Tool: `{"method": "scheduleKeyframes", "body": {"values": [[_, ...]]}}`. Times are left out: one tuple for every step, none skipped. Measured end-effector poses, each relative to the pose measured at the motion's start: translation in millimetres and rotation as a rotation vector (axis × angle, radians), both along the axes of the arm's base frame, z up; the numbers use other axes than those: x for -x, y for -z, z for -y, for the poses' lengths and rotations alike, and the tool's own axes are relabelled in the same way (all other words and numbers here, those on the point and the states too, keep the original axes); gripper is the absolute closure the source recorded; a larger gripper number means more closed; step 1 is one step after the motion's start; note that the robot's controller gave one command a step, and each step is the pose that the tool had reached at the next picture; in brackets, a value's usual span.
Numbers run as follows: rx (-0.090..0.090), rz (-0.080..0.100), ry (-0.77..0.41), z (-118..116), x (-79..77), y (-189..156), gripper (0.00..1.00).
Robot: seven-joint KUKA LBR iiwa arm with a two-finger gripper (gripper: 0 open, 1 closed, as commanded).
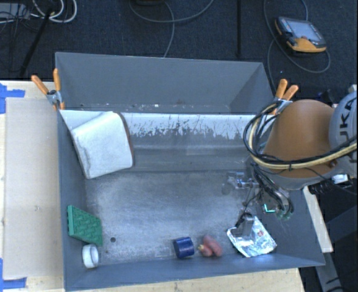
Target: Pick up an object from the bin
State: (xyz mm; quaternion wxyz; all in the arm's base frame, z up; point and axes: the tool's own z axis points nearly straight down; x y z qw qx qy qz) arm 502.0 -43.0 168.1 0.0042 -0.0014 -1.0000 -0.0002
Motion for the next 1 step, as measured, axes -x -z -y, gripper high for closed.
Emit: {"method": "scheduleKeyframes", "body": {"values": [[0.000, 0.005, 0.001, 23.7, 19.7, 102.1, 0.00]]}}
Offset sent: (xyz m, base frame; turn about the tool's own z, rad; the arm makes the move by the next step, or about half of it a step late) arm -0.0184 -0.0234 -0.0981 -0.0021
